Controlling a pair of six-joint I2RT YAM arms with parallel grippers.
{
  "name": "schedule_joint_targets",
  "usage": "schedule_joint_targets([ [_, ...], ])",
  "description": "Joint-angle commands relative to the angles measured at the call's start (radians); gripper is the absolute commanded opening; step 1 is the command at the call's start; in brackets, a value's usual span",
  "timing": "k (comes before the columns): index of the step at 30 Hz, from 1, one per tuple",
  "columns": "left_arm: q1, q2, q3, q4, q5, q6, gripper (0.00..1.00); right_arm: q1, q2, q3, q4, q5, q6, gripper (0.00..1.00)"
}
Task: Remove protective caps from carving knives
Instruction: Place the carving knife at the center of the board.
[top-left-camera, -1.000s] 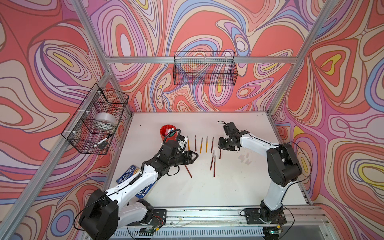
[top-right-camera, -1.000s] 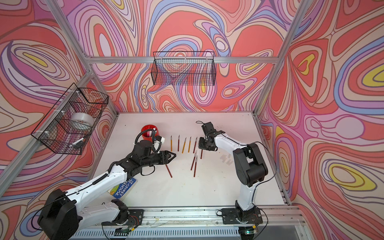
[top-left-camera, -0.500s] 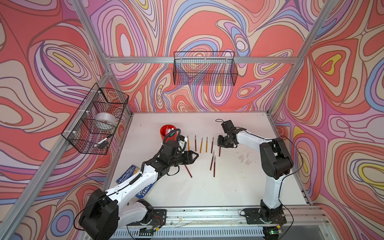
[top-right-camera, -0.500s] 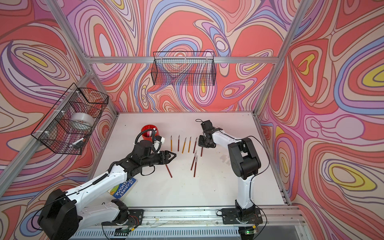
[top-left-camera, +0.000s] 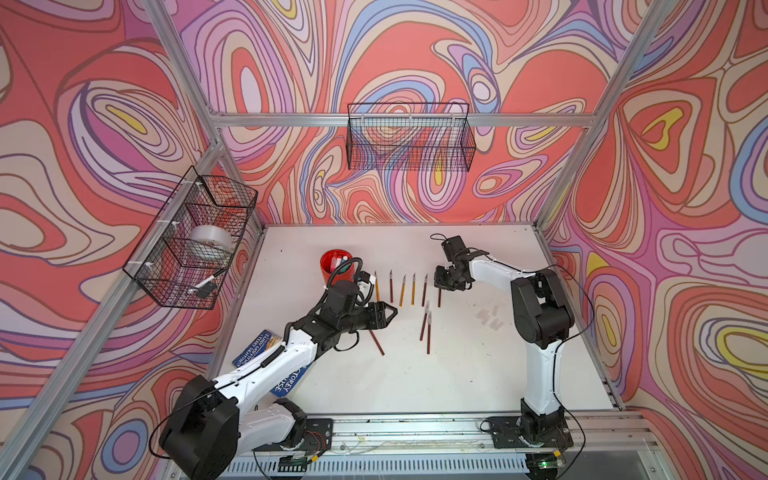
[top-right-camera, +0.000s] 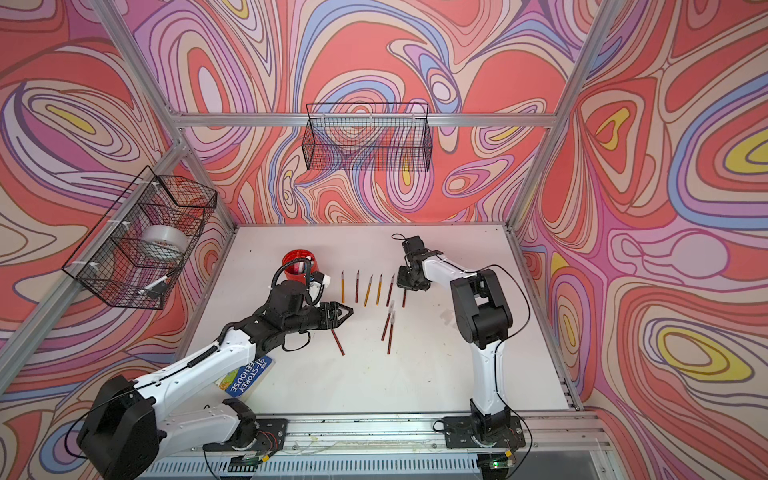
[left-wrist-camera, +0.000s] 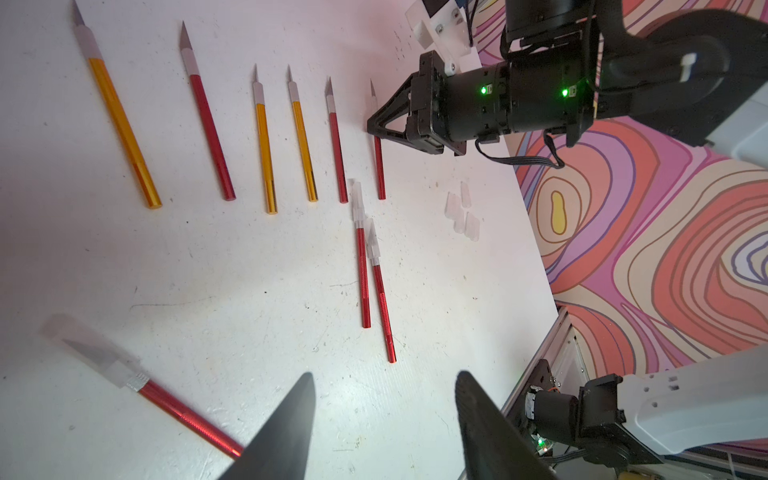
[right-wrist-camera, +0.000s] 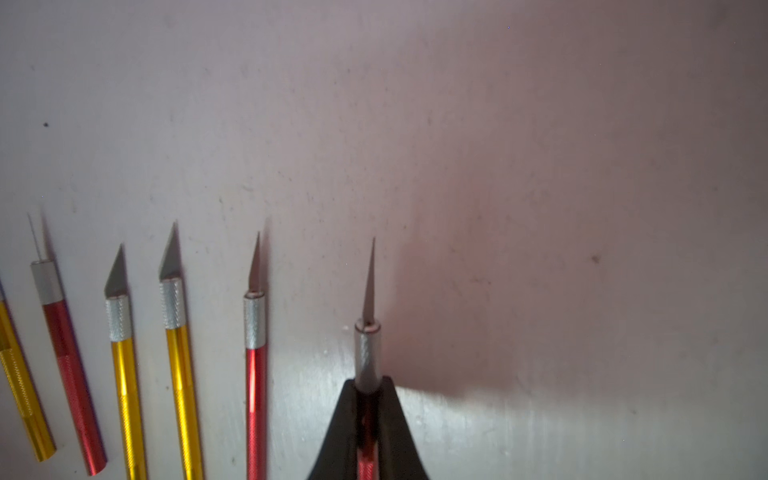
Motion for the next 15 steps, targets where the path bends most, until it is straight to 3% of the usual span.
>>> schedule_joint_targets([
  [1, 0.008, 0.010, 0.018, -0.036, -0.001, 0.017, 0.57, -0.009, 0.039, 0.022, -0.019, 0.014, -0.012, 0.10],
  [9, 0.009, 0.017, 0.024, -0.040, 0.000, 0.018, 0.57, -0.012, 0.060, 0.020, -0.009, -0.002, -0.001, 0.24],
  [15, 0.009, 0.012, 0.023, -0.043, 0.000, 0.014, 0.57, -0.014, 0.046, 0.013, -0.008, -0.002, 0.000, 0.26],
])
